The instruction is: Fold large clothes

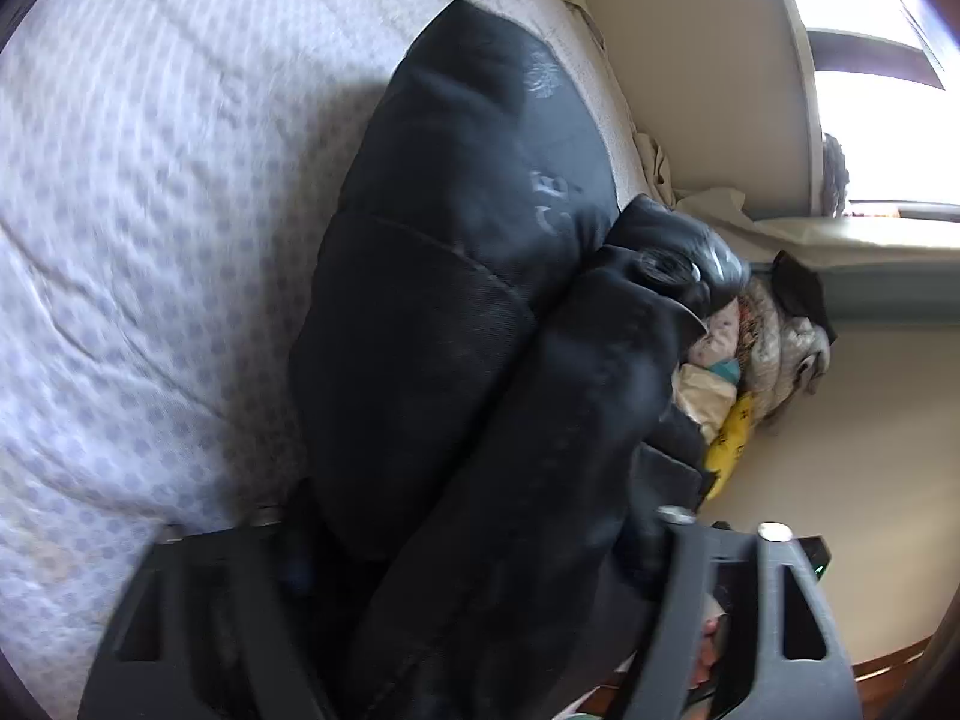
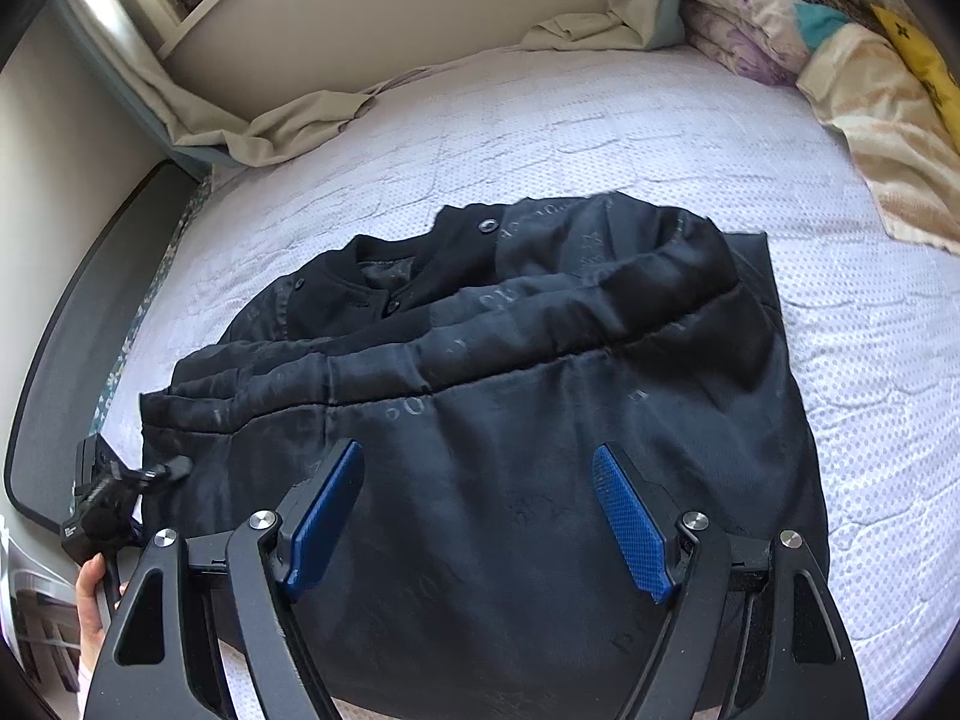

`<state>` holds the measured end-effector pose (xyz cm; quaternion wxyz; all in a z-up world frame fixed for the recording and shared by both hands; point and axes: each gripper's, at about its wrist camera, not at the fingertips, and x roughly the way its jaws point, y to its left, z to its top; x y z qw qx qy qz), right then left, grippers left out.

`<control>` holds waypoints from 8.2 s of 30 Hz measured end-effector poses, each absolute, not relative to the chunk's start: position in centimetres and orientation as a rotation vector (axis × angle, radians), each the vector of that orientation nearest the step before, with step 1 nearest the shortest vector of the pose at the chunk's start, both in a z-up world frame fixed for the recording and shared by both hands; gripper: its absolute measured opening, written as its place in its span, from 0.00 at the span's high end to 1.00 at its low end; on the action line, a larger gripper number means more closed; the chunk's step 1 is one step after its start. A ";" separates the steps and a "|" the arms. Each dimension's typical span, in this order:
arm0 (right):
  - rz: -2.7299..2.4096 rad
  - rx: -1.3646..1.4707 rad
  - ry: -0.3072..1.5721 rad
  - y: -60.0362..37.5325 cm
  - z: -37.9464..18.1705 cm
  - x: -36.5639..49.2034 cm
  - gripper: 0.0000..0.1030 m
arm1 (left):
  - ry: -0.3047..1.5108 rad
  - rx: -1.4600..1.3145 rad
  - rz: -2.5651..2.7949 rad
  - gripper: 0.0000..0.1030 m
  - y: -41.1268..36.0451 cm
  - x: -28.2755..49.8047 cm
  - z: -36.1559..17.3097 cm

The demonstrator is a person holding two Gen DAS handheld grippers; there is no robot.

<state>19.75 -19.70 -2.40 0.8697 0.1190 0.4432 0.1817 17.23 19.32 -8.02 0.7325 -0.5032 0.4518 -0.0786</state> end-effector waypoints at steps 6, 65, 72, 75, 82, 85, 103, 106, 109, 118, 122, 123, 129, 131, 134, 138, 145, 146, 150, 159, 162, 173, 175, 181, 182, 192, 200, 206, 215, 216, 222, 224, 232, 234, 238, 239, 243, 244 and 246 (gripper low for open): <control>0.400 0.112 0.872 -17.4 -1.6 19.3 0.43 | 0.969 -1.147 -0.189 0.55 18.8 17.3 -7.8; 0.360 0.697 0.984 -37.1 -5.6 21.4 0.62 | 0.980 -0.620 -0.267 0.62 -14.4 24.4 11.5; 0.547 0.998 0.738 -44.6 -2.1 17.6 0.39 | 1.013 -0.511 -0.241 0.60 -17.5 23.9 9.0; 0.666 1.009 0.701 -44.5 -1.2 17.3 0.31 | 1.028 -0.470 -0.235 0.59 -18.6 23.7 7.9; 0.773 1.027 0.790 -41.2 -2.1 19.6 0.31 | 1.048 -0.387 -0.233 0.55 -20.9 24.4 6.8; 0.780 1.045 0.825 -41.3 -2.7 20.8 0.30 | 1.056 -0.352 -0.263 0.47 -21.6 24.5 6.3; 0.747 0.753 1.024 -38.4 -3.2 24.1 0.24 | 1.058 -0.081 -0.606 0.09 -24.0 22.9 4.7; 0.741 0.703 1.055 -37.4 -3.5 24.4 0.24 | 1.061 -0.086 -0.622 0.09 -23.5 23.0 4.2; 0.729 0.645 1.061 -36.7 -3.6 24.6 0.30 | 1.061 -0.098 -0.638 0.08 -22.9 23.0 4.3; 0.661 0.632 1.071 -37.7 -5.1 25.5 0.64 | 1.000 -0.356 -0.716 0.08 -14.6 20.8 7.7; 0.665 0.654 1.075 -38.1 -5.3 25.6 0.64 | 0.923 -0.409 -0.561 0.09 -10.4 20.4 7.4; 0.664 0.656 1.076 -38.2 -5.3 25.7 0.64 | 0.956 -0.352 -0.521 0.12 -11.0 20.6 6.8; 0.617 0.668 1.075 -38.5 -4.5 25.2 0.31 | 0.952 -0.130 -0.493 0.13 -15.5 19.9 5.5; 0.617 0.636 1.049 -38.4 -3.7 24.7 0.27 | 0.963 -0.132 -0.490 0.13 -15.9 20.1 5.0; 0.603 0.506 1.019 -36.5 -2.8 24.0 0.32 | 0.971 -0.112 -0.480 0.13 -16.3 20.6 4.4; 0.514 0.301 1.004 -33.8 -2.2 23.6 0.60 | 0.968 -0.114 -0.475 0.14 -16.6 19.7 4.1; 0.472 0.283 0.884 -35.3 1.1 22.7 0.78 | 0.855 -0.208 -0.402 0.14 -12.1 18.2 7.2; 0.466 0.296 0.874 -36.0 1.3 22.7 0.78 | 0.838 -0.200 -0.370 0.14 -11.5 17.9 7.4; 0.440 0.352 0.878 -38.3 0.7 23.2 0.78 | 0.842 -0.140 -0.277 0.14 -9.7 16.8 6.4; 0.473 0.463 0.947 -41.9 -4.8 25.1 0.76 | 0.868 -0.068 -0.254 0.14 -11.0 16.1 4.6; 0.470 0.497 0.976 -42.3 -6.6 25.7 0.73 | 0.851 -0.051 -0.264 0.14 -12.2 16.5 5.2; 0.498 0.561 0.969 -42.7 -7.2 25.7 0.70 | 0.877 0.053 -0.300 0.18 -17.9 18.4 3.6; 0.503 0.609 0.980 -43.5 -8.0 26.1 0.67 | 0.903 0.086 -0.284 0.18 -18.5 18.6 2.0; 0.490 0.690 1.019 -44.6 -10.2 26.8 0.41 | 0.921 0.155 -0.236 0.16 -19.4 18.9 -1.8; 0.476 0.692 1.027 -44.7 -10.2 26.8 0.33 | 0.924 0.150 -0.233 0.16 -19.4 19.0 -2.1; 0.170 0.390 0.714 -43.9 1.1 19.4 0.33 | 0.925 0.166 -0.198 0.15 -19.9 18.9 -2.9; 0.230 0.206 0.767 -37.8 0.5 19.6 0.81 | 0.934 0.174 -0.170 0.15 -20.9 18.9 -2.7; 0.151 0.127 0.890 -36.7 -4.1 23.0 0.82 | 0.923 0.209 -0.179 0.14 -21.7 18.8 -2.8; 0.119 0.141 0.971 -38.4 -9.2 26.1 0.82 | 0.895 0.242 -0.196 0.12 -22.9 17.8 -3.2; 0.112 0.136 0.970 -38.3 -9.5 26.2 0.82 | 0.892 0.242 -0.198 0.12 -23.0 17.7 -3.2; 0.099 0.152 0.909 -38.7 -11.4 26.5 0.81 | 0.874 0.246 -0.209 0.11 -23.4 17.3 -3.4; 0.108 0.192 0.879 -39.3 -11.8 26.4 0.79 | 0.869 0.240 -0.212 0.10 -23.1 17.4 -3.6; 0.069 0.251 0.816 -40.7 -12.5 25.7 0.57 | 0.848 0.210 -0.197 0.04 -23.4 16.7 -2.8; 0.066 0.254 0.816 -40.7 -12.4 25.6 0.56 | 0.841 0.195 -0.193 0.04 -23.7 16.5 -2.0; 0.058 0.257 0.820 -40.8 -12.5 25.6 0.55 | 0.838 0.219 -0.198 0.02 -24.2 16.5 -2.4; 0.053 0.251 0.823 -40.7 -12.3 25.7 0.54 | 0.838 0.235 -0.195 0.02 -24.1 16.6 -3.3; 0.021 0.282 0.893 -40.9 -11.4 25.7 0.39 | 0.810 0.245 -0.189 0.01 -23.7 16.3 -4.3; 0.028 0.330 0.941 -41.5 -11.2 25.8 0.38 | 0.814 0.246 -0.191 0.00 -23.7 16.3 -4.4; 0.046 0.435 1.031 -43.0 -10.5 25.9 0.38 | 0.822 0.243 -0.196 0.00 -23.6 16.5 -4.4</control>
